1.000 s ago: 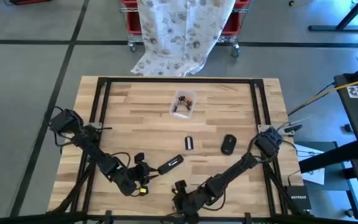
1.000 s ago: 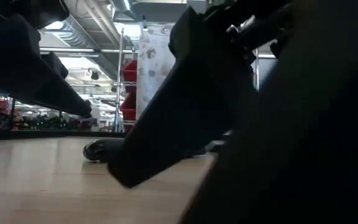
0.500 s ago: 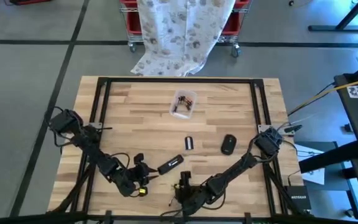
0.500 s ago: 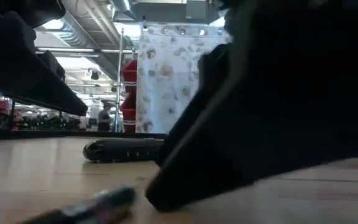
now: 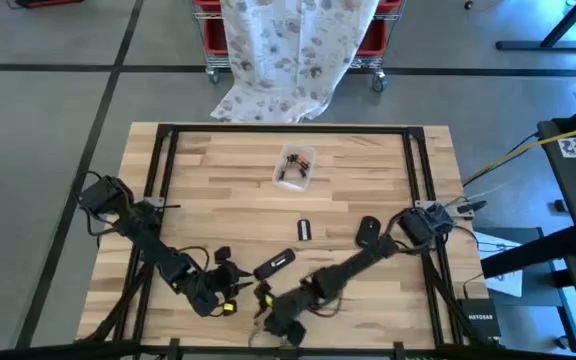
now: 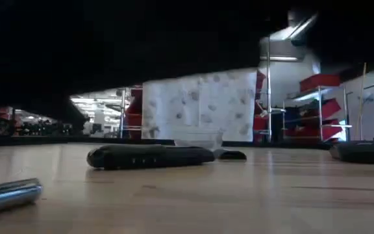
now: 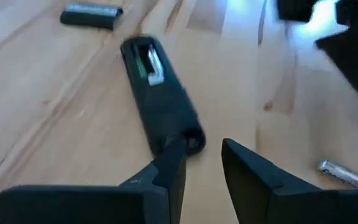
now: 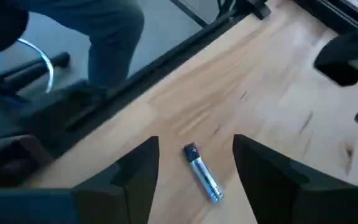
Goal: Insert battery
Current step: Insert the white battery into the remote control
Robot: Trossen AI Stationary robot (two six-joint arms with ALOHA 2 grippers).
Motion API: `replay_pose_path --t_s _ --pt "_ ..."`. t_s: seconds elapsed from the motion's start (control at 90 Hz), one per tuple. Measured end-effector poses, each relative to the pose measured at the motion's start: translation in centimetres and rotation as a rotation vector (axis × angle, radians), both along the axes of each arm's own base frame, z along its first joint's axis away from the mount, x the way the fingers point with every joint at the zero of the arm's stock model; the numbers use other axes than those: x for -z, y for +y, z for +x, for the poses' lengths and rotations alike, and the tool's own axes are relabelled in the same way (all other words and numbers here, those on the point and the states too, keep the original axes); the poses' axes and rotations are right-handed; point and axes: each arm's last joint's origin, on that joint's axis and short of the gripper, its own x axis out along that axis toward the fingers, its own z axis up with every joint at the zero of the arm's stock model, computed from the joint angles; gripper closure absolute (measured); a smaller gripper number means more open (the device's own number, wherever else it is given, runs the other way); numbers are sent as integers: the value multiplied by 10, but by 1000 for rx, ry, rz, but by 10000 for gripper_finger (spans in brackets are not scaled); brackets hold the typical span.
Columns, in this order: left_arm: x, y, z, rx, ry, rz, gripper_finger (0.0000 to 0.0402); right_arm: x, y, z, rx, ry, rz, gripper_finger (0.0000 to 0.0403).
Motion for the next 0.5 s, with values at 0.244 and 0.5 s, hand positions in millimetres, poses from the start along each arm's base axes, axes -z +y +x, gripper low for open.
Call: replay_pose_path --t_s 0.244,0.5 --pt "14 2 -26 -96 156 -10 315 25 -12 34 -31 69 39 224" --pt "16 -1 -43 -169 152 -22 315 33 -25 42 47 155 112 379"
